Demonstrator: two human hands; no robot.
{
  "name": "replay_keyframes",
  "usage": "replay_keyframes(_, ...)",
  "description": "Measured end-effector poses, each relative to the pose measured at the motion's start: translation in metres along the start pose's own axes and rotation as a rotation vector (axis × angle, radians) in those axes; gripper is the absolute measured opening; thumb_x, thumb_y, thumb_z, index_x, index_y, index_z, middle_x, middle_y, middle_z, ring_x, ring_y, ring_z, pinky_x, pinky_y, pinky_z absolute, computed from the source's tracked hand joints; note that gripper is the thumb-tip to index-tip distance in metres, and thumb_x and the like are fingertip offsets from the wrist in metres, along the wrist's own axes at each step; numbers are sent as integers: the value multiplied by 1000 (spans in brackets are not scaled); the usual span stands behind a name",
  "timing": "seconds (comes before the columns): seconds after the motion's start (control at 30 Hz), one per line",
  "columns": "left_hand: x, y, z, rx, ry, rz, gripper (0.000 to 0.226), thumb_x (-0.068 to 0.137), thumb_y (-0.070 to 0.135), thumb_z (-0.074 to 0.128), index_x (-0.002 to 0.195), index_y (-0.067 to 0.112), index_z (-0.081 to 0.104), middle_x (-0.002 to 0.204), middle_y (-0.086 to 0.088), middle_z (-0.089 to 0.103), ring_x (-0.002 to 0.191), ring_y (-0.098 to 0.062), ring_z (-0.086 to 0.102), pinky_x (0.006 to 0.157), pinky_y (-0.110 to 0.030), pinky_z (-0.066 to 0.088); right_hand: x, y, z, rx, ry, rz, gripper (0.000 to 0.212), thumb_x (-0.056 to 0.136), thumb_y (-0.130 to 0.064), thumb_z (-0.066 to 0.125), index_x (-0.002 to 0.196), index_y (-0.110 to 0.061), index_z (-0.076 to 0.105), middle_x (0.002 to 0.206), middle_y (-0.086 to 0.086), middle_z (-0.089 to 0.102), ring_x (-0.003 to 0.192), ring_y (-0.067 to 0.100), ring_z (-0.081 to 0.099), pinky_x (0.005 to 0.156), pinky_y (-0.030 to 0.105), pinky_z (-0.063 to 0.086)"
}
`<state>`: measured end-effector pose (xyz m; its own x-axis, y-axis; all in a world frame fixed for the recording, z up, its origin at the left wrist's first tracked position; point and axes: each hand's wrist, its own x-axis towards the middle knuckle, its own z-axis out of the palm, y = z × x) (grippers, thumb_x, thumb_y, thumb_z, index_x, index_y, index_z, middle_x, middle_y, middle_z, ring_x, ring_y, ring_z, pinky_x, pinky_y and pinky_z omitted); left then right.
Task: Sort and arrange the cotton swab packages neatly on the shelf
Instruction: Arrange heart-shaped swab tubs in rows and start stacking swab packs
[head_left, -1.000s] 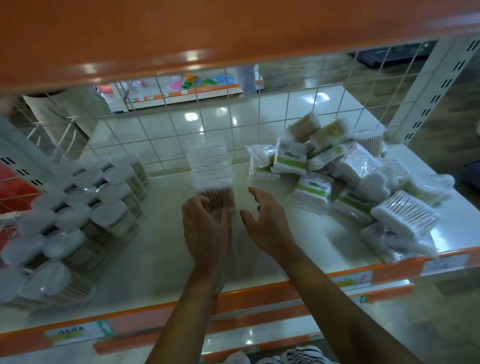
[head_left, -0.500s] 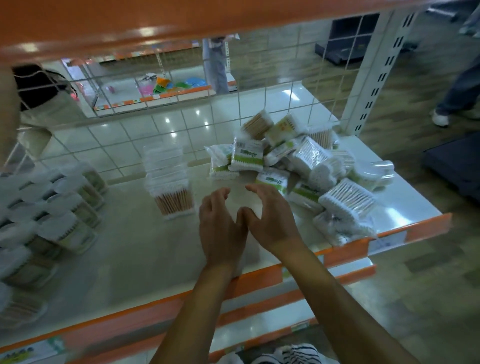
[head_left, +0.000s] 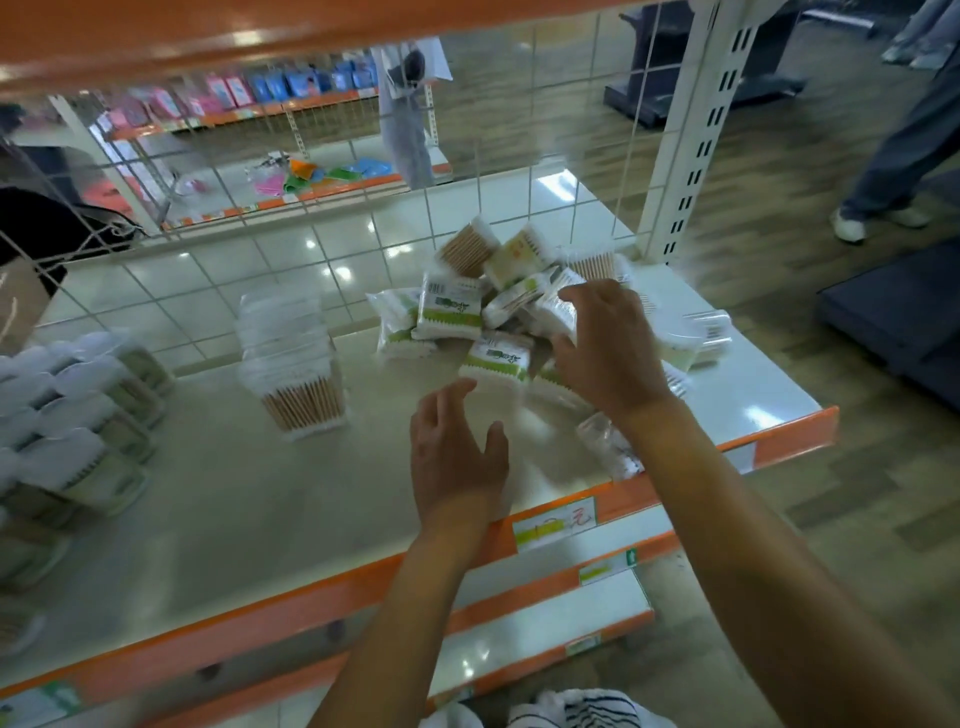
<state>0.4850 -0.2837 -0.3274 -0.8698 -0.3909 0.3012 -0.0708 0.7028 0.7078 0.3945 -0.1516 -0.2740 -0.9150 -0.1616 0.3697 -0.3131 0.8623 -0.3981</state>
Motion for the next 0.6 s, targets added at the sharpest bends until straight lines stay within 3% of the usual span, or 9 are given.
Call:
replay_keyframes(0.13, -4, 7, 1, 23, -49, -16, 48, 79, 13, 68, 124, 15, 53, 123, -5, 53, 117, -23, 46, 84, -18, 27, 19, 15, 8, -246, -79, 25, 35, 83, -29, 63, 108, -4, 60, 104, 18, 59, 95, 37, 55, 80, 42, 45)
replay_keyframes(0.2, -5, 9, 2, 37, -76, -14, 50, 79, 14, 68, 126, 16, 52, 125, -5, 51, 118, -23, 44, 84, -19, 27, 24, 19, 11, -306, -122, 53, 32, 84, -33, 62, 100, -6, 58, 100, 17, 59, 92, 39, 56, 85, 47, 42)
replay_keyframes(0.27, -6, 11, 3, 49, -100, -12, 51, 79, 15, 67, 127, 18, 51, 126, -3, 49, 119, -21, 43, 84, -19, 26, 27, 24, 13, -323, -181, 74, 34, 87, -37, 58, 103, -7, 56, 105, 17, 57, 97, 41, 55, 96, 60, 31)
replay_keyframes(0.37, -9, 13, 5, 59, -133, -17, 51, 81, 17, 66, 129, 21, 48, 129, 0, 48, 120, -19, 40, 86, -17, 24, 30, 30, 13, -339, -286, 79, 43, 93, -46, 45, 111, -9, 54, 116, 19, 53, 102, 45, 56, 100, 72, 14)
replay_keyframes(0.47, -12, 15, 6, 59, -156, -31, 51, 82, 18, 65, 130, 23, 47, 130, 2, 46, 121, -16, 38, 87, -17, 24, 31, 28, 8, -349, -353, 84, 35, 94, -40, 40, 109, -11, 54, 121, 19, 51, 102, 46, 55, 99, 75, 7)
replay_keyframes(0.6, -13, 16, 8, 53, -153, -22, 51, 82, 18, 65, 129, 23, 47, 129, 2, 47, 121, -17, 39, 86, -16, 24, 26, 26, 4, -334, -332, 52, 16, 84, -23, 43, 91, -11, 52, 103, 16, 50, 103, 45, 47, 99, 74, 15)
